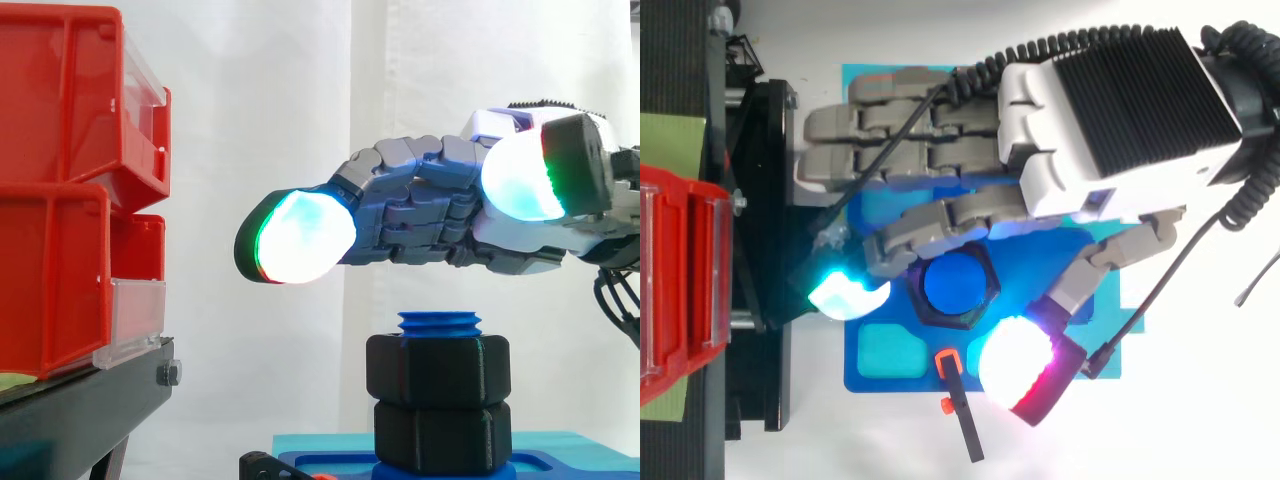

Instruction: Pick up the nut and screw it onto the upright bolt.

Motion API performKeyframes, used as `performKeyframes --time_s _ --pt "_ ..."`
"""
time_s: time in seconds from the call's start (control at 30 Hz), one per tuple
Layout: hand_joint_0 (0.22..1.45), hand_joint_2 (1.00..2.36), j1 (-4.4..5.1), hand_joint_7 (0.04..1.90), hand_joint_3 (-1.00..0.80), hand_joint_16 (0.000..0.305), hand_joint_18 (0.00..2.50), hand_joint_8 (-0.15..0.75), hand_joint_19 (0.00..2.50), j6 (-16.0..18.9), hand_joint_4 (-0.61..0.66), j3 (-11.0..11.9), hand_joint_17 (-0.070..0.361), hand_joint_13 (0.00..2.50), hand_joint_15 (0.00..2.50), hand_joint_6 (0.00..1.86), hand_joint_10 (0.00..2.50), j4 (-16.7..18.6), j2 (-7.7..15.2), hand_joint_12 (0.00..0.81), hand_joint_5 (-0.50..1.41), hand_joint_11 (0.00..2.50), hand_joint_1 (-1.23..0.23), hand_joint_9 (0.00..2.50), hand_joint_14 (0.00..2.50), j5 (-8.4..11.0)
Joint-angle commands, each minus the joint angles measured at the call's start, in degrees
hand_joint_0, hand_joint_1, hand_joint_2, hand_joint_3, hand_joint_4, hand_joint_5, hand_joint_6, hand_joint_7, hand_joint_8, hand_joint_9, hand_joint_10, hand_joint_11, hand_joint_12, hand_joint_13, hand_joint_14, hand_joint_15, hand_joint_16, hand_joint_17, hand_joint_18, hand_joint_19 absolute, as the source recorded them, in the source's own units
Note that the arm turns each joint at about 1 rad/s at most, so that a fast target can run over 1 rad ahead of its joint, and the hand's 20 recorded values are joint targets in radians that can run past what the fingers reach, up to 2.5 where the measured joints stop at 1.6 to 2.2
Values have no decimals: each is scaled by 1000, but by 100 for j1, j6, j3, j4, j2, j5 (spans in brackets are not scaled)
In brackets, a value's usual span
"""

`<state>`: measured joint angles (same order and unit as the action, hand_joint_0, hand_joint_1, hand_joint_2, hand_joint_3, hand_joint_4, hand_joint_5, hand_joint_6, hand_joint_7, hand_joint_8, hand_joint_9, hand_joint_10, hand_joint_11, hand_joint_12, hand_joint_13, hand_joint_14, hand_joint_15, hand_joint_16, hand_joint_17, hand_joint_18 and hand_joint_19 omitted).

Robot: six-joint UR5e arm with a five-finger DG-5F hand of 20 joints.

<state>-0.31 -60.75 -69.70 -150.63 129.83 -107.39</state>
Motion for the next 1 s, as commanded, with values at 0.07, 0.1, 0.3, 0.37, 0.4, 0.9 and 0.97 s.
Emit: performKeyframes --time_s 0.07,0.1,0.3,0.37,0.4,0.9,0.97 --pt "446 1000 -75 582 -500 53 0 179 43 1 57 -9 118 0 0 501 0 -45 8 360 -279 0 -291 0 0 -10" --pt "445 1000 -75 598 -500 53 0 181 38 1 65 -26 118 0 0 501 0 -45 8 362 -274 0 -291 0 0 -1" --pt "463 1000 -40 641 -500 52 0 184 47 1 85 -246 116 0 0 501 0 -45 -1 353 -261 0 -308 0 0 8" --pt "467 1000 -22 658 -500 52 0 187 43 10 95 -290 116 0 0 501 0 -19 -1 354 -255 0 -315 0 0 8" --pt "471 1000 -22 666 -500 52 0 188 58 10 99 -281 117 0 0 501 0 -10 -1 354 -252 0 -316 0 0 8" --pt "472 1000 -22 876 -500 61 0 234 0 98 216 -281 136 73 0 503 0 25 -1 364 -161 0 -336 188 0 8" --pt "472 1000 -31 880 -500 61 0 235 2 98 217 -281 136 75 0 503 0 34 -1 364 -160 0 -335 196 0 8"
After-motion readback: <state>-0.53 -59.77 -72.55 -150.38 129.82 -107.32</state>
